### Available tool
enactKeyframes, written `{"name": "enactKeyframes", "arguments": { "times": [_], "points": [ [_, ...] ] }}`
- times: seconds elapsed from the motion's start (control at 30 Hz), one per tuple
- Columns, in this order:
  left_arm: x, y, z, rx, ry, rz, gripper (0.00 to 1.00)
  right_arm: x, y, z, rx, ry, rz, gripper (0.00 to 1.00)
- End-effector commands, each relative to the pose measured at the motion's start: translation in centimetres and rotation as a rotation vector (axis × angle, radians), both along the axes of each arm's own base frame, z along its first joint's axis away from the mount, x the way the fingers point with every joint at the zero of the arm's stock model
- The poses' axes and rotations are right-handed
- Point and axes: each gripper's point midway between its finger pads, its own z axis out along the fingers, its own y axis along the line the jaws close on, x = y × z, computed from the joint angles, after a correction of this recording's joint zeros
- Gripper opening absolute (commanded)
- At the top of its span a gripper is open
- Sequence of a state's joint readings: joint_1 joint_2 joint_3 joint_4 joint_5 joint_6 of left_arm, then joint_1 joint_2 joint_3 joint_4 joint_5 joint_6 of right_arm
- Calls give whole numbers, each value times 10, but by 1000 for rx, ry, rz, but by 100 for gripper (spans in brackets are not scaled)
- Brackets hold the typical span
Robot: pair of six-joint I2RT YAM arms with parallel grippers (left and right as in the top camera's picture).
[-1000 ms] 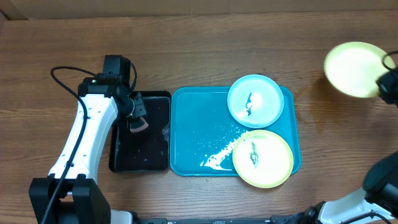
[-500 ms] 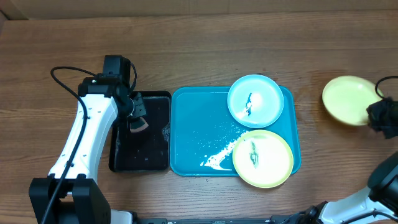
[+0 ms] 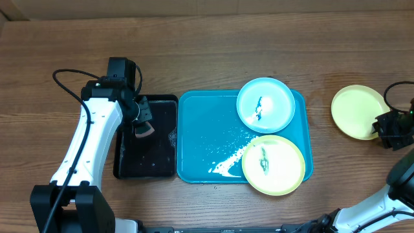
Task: Clean dirty plates on tray and stack at the side
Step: 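Move the yellow plate right off the tray and set it on the table, then grasp the lower yellow plate's rim with the right gripper and drag it left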
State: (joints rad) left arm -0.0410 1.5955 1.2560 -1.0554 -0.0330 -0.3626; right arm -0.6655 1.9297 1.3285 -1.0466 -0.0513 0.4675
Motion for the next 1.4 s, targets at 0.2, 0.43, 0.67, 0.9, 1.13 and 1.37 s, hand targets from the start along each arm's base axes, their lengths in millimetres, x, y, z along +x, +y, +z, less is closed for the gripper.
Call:
{"name": "enactKeyframes", "arguments": {
  "times": [0.2,0.43,0.67,0.9,1.13,1.37],
  "points": [
    [3,-1,1,-5,-11,-23,4,53,16,136,-184,-260,246,86],
    [3,-1,1,-4,-14,-26,4,56,118,162,-36,-310,583,100],
    [6,-1,2,-6,-26,-27,4,30,200,134,101,-185,840,100],
    [6,-6,2,-25,-26,-53,4,-13,242,95,195,-25,962,100],
    [9,-6,2,-25,-36,-54,4,-52,254,45,247,95,960,100],
    [9,-6,3,-25,-37,-53,4,-72,256,28,276,158,829,100]
  ]
}}
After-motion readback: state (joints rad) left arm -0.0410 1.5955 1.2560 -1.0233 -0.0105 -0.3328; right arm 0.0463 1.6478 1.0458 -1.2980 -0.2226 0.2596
